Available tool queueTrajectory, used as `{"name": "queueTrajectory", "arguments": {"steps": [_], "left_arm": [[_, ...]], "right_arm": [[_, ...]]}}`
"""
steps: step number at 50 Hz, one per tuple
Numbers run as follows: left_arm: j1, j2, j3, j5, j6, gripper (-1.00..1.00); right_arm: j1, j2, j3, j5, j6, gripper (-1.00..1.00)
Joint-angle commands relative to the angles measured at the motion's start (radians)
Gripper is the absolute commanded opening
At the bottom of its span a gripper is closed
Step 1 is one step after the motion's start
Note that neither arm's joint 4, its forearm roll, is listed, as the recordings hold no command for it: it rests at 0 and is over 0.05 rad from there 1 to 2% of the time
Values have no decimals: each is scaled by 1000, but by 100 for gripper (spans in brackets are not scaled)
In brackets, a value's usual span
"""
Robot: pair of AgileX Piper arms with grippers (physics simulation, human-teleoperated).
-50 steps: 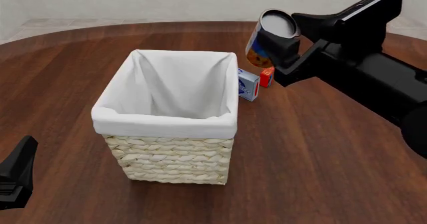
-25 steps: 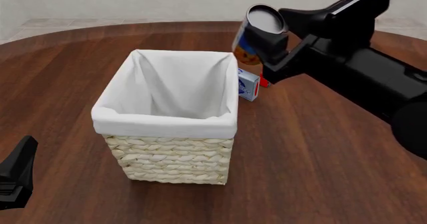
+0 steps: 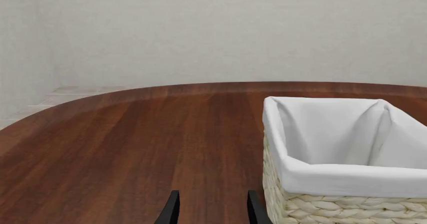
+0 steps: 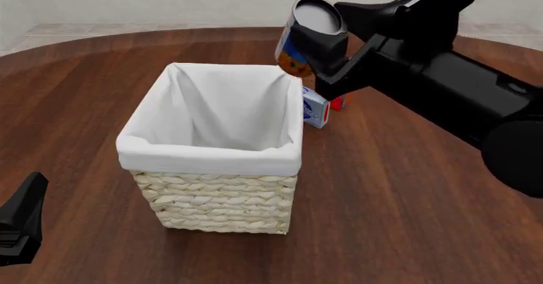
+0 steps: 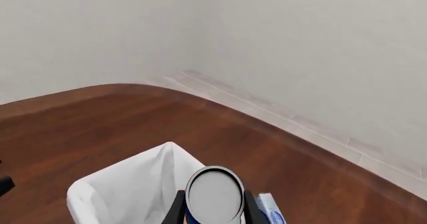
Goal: Pick up the alphabet soup and put it in the basket.
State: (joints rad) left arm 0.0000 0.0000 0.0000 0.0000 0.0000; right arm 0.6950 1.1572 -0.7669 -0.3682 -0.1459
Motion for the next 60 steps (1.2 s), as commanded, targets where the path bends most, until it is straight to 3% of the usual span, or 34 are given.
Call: {"name": "queueTrajectory", "arguments": {"steps": [1, 60], "left_arm": [[0, 0, 0, 0, 0, 100], [0, 0, 0, 0, 0, 100]], "right_arm": [[26, 22, -38, -4, 14, -100], [107, 203, -163, -7, 2, -100]]}}
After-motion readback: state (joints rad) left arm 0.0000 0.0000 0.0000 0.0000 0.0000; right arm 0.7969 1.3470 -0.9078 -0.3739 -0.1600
